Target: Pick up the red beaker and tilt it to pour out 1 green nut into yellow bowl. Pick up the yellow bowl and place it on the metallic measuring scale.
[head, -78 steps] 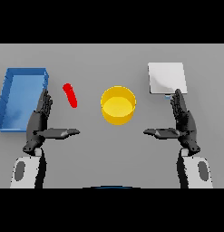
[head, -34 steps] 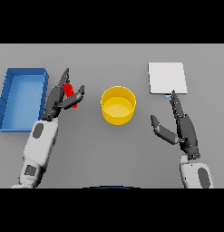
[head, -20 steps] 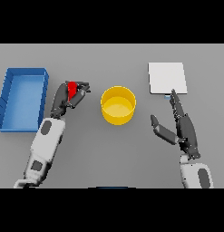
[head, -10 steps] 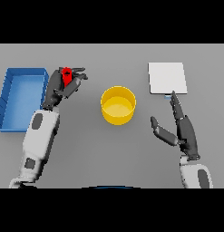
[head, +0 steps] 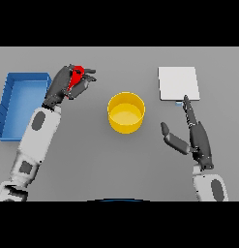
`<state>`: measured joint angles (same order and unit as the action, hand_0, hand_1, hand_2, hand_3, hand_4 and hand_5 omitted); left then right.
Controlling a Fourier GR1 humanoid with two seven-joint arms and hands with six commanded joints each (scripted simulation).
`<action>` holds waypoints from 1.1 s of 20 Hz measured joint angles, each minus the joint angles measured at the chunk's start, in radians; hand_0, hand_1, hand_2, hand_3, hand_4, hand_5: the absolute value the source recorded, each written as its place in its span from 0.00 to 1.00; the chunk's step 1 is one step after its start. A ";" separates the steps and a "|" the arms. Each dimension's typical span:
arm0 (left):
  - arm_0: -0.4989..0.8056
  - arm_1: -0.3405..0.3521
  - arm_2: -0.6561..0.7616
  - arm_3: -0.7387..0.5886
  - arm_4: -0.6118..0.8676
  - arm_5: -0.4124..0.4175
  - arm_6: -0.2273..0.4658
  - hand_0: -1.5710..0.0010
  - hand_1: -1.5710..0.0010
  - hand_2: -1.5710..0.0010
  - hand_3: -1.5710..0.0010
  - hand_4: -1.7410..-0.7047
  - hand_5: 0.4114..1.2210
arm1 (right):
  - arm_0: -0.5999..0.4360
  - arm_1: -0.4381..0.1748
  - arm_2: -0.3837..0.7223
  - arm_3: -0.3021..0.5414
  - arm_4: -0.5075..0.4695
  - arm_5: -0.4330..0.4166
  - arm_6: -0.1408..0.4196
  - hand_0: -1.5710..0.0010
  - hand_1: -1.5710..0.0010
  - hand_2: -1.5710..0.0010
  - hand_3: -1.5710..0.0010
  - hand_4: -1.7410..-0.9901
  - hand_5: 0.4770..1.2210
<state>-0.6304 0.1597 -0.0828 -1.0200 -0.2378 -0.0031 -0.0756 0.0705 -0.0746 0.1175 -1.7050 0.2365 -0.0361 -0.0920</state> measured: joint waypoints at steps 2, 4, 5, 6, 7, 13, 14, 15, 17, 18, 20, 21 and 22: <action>-0.015 0.033 -0.069 -0.016 -0.080 -0.015 0.032 0.00 0.00 0.00 0.00 0.00 0.88 | 0.013 0.002 0.009 -0.005 0.010 0.000 -0.012 1.00 1.00 1.00 1.00 0.74 0.25; -0.050 0.054 -0.129 -0.020 -0.156 -0.034 0.080 0.00 0.00 0.00 0.00 0.00 0.89 | 0.002 0.001 0.009 0.010 0.009 0.005 0.004 1.00 1.00 1.00 1.00 0.75 0.25; -0.067 0.065 -0.158 -0.025 -0.190 -0.050 0.101 0.00 0.00 0.00 0.00 0.00 0.89 | 0.001 0.003 0.007 0.008 0.001 0.009 0.006 1.00 1.00 1.00 1.00 0.75 0.26; -0.083 0.070 -0.189 -0.024 -0.223 -0.062 0.102 0.00 0.00 0.00 0.00 0.00 0.90 | 0.019 -0.003 0.007 0.002 0.001 0.014 -0.009 1.00 1.00 1.00 1.00 0.75 0.26; -0.098 0.083 -0.211 -0.017 -0.254 -0.075 0.107 0.00 0.00 0.00 0.00 0.00 0.91 | 0.019 -0.001 0.009 -0.003 -0.001 0.015 -0.009 1.00 1.00 1.00 1.00 0.74 0.26; -0.207 0.112 -0.405 0.016 -0.491 -0.160 0.166 0.00 0.00 0.00 0.00 0.05 0.98 | 0.024 0.011 0.009 -0.010 -0.014 0.017 0.013 1.00 1.00 1.00 1.00 0.73 0.27; -0.230 0.119 -0.429 0.038 -0.524 -0.188 0.178 0.00 0.00 0.00 0.05 0.04 0.98 | 0.024 0.008 0.007 -0.018 -0.014 0.016 0.017 1.00 1.00 1.00 1.00 0.73 0.27; -0.255 0.109 -0.454 0.065 -0.556 -0.198 0.178 0.00 0.00 0.00 0.09 0.04 0.98 | 0.026 0.011 0.004 -0.024 -0.024 0.019 0.020 1.00 1.00 1.00 1.00 0.73 0.27; -0.305 0.117 -0.507 0.082 -0.610 -0.248 0.147 0.00 0.00 0.00 0.13 0.03 0.99 | 0.011 0.022 0.000 -0.007 -0.037 0.020 0.039 1.00 1.00 1.00 1.00 0.73 0.25; -0.330 0.117 -0.534 0.106 -0.643 -0.264 0.143 0.00 0.00 0.00 0.14 0.02 0.99 | 0.012 0.025 -0.009 0.000 -0.051 0.020 0.039 1.00 1.00 1.00 1.00 0.72 0.24; -0.368 0.115 -0.576 0.128 -0.685 -0.296 0.115 0.00 0.00 0.00 0.18 0.02 0.99 | 0.017 0.037 -0.003 0.003 -0.059 0.025 0.021 1.00 1.00 1.00 1.00 0.71 0.22; -0.383 0.116 -0.598 0.139 -0.706 -0.301 0.088 0.00 0.00 0.00 0.14 0.02 1.00 | 0.027 0.032 -0.010 -0.006 -0.066 0.026 0.019 1.00 1.00 1.00 1.00 0.70 0.21; -0.407 0.110 -0.617 0.157 -0.726 -0.310 0.070 0.00 0.00 0.00 0.11 0.02 1.00 | 0.019 0.038 -0.009 -0.004 -0.067 0.023 0.031 1.00 1.00 1.00 1.00 0.69 0.20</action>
<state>-1.0370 0.2693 -0.6997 -0.8634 -0.9639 -0.3129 -0.0061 0.0891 -0.0361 0.1085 -1.7094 0.1690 -0.0130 -0.0606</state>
